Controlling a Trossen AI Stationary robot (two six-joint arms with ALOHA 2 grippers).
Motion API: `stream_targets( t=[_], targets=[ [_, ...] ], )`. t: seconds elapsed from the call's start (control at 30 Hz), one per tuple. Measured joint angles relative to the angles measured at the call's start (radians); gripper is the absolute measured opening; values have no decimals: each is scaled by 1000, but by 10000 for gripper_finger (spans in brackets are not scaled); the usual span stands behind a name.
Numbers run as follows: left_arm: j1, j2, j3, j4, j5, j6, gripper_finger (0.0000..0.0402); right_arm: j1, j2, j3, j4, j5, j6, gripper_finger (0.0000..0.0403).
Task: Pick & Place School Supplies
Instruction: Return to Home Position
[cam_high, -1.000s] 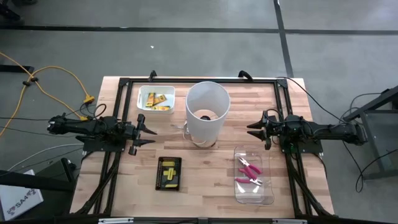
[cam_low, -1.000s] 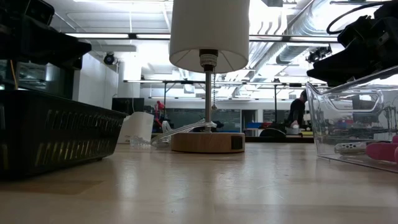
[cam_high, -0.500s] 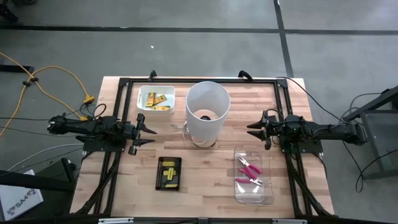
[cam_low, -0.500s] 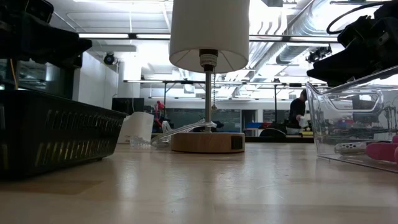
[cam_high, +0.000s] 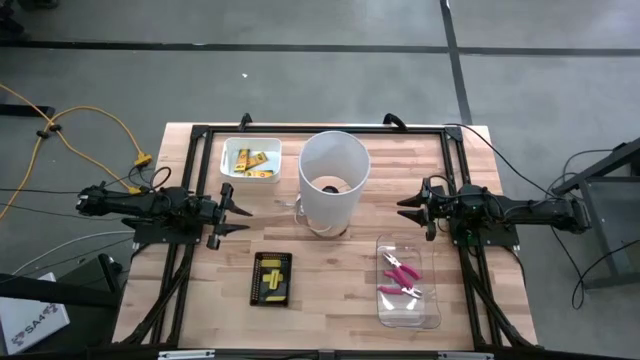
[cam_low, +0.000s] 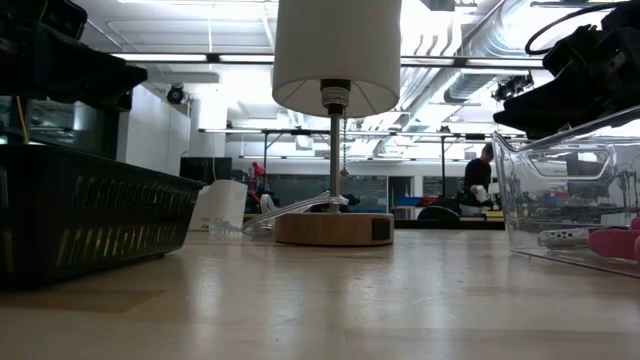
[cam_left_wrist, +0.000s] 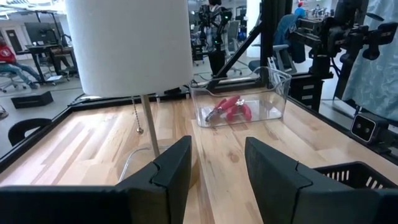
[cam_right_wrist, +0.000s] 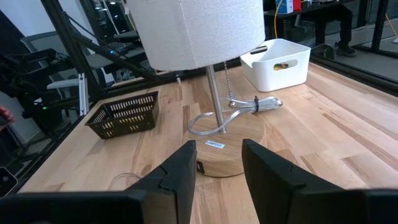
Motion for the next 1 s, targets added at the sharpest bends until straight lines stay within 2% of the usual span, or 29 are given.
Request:
stream_targets(
  t=[1.0],
  targets=[
    [0,0,-1,14,-2,0,144,0,0,0,0,0,0,121]
  ],
)
